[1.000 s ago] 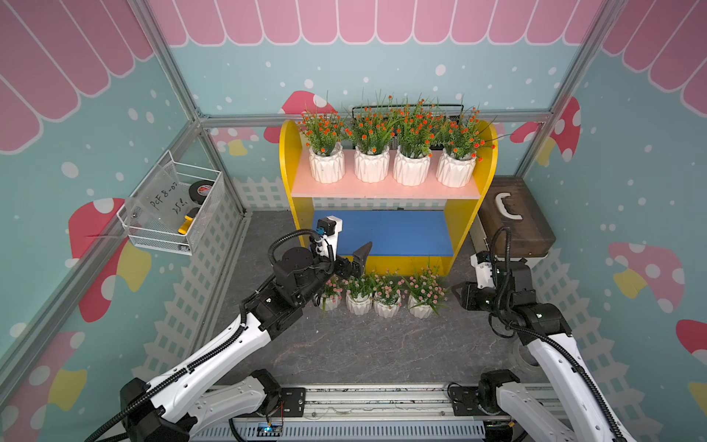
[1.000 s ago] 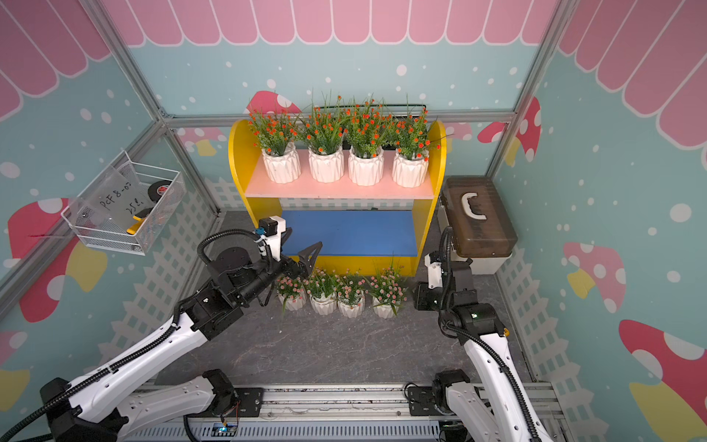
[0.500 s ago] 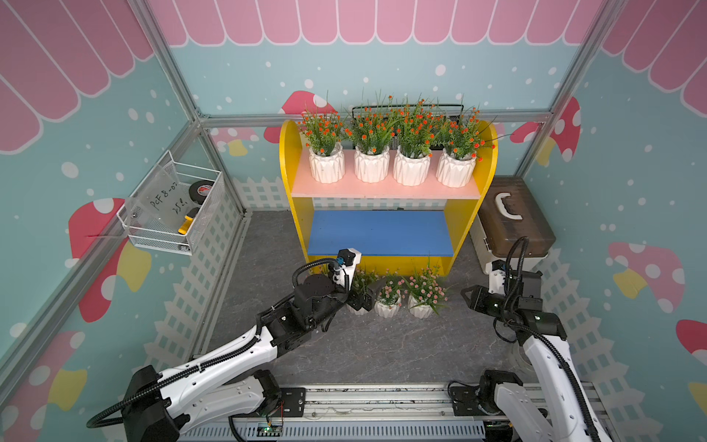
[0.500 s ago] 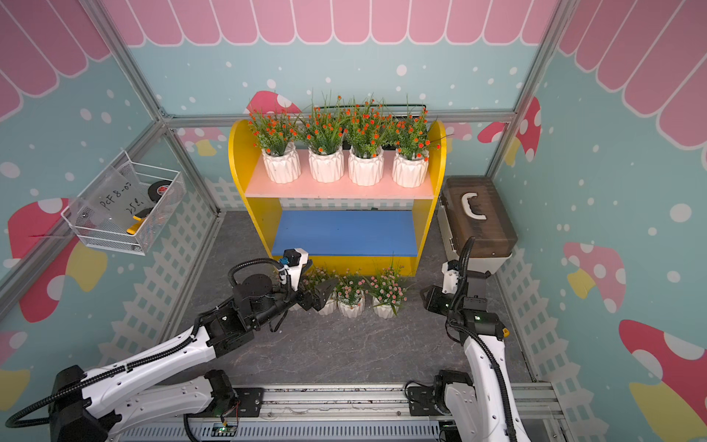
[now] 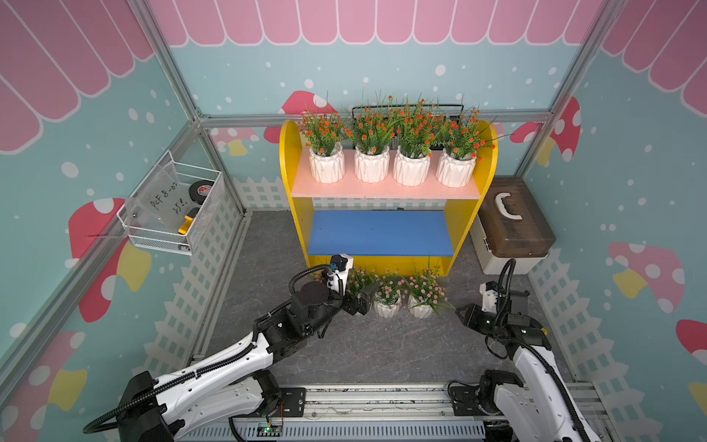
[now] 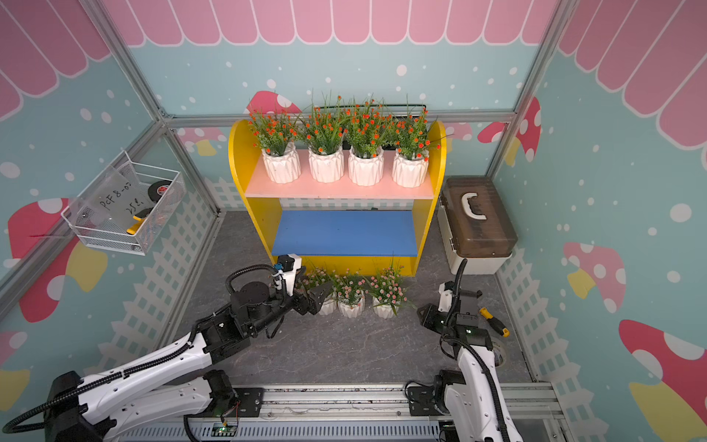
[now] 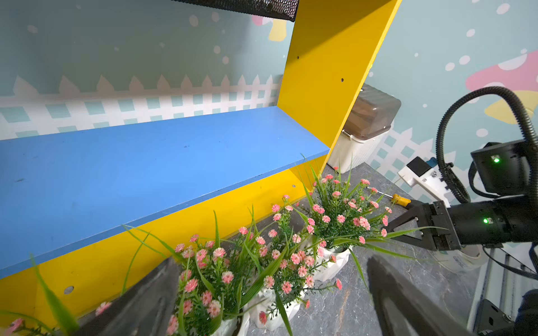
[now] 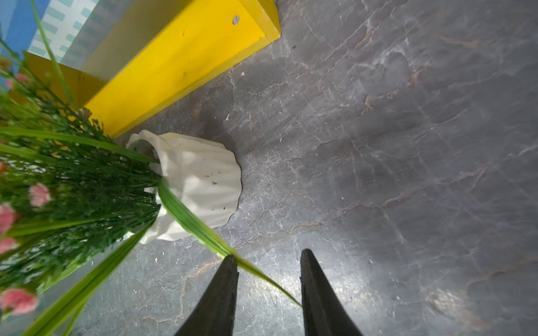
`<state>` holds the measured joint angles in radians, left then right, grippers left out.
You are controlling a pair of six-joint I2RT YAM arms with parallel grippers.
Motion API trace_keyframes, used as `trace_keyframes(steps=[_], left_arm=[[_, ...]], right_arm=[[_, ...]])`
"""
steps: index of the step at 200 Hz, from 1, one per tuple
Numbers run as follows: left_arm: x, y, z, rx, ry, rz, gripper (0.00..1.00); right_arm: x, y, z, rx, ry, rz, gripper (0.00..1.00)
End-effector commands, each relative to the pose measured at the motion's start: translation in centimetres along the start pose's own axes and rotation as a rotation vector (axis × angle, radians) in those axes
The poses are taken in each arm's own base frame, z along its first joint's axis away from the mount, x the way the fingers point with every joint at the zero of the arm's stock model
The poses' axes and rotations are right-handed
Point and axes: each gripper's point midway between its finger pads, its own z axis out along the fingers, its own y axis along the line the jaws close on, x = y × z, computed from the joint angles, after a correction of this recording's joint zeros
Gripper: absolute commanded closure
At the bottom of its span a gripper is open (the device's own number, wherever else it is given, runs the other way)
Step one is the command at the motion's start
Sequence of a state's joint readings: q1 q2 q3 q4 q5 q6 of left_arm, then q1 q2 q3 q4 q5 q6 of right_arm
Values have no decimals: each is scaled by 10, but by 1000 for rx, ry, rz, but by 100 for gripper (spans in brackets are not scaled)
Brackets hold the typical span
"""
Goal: Place the baby's breath potted plants on the rack by color
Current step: Pick up the baby's breath potted plant from the center of the board.
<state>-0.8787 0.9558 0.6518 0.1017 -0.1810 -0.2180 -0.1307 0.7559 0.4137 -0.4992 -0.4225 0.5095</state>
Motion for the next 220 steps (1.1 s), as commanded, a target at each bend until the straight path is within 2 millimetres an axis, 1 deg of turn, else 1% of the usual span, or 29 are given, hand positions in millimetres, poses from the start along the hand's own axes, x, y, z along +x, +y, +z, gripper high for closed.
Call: trace_keyframes(steps=[1, 32, 43, 54, 70, 85, 99, 119, 135, 149, 175, 190, 205, 220], left_arm=[[1, 1, -3, -6, -9, -35, 1], [2, -1, -2, 5, -11, -42, 1], [2, -2, -1, 9, -11, -43, 1], [5, -2, 2, 3, 0, -39, 1], [7, -1, 5, -4, 13, -32, 1], [9, -1, 7, -8, 16, -31, 1], [9, -2, 9, -2, 19, -32, 1], [11, -4, 10, 0, 27, -30, 1], [11, -3, 10, -4, 28, -28, 1], [10, -3, 9, -5, 25, -29, 1], [10, -4, 10, -3, 24, -28, 1], [10, -5, 13, 3, 25, -25, 1], [9, -7, 16, 5, 33, -21, 1], [11, -8, 19, 7, 46, -20, 1]], right_arm=[[-10, 12, -2, -50, -43, -27, 65], [-8, 20, 7, -71, -8, -68, 66], [-8, 23, 11, -69, 7, -87, 69], [-7, 30, 14, -79, 10, -110, 71], [-6, 36, 13, -44, -15, -155, 70], [-1, 42, 13, -39, -11, -177, 69], [5, 42, 16, -51, 6, -163, 69], [13, 35, 17, -37, -1, -142, 69], [20, 30, 12, -32, -28, -118, 69], [24, 26, 3, -25, -66, -94, 69], [20, 26, -27, -15, -163, -93, 68], [16, 28, -40, -4, -179, -112, 66], [13, 35, -41, -17, -165, -127, 65], [12, 40, -33, -34, -135, -135, 67]])
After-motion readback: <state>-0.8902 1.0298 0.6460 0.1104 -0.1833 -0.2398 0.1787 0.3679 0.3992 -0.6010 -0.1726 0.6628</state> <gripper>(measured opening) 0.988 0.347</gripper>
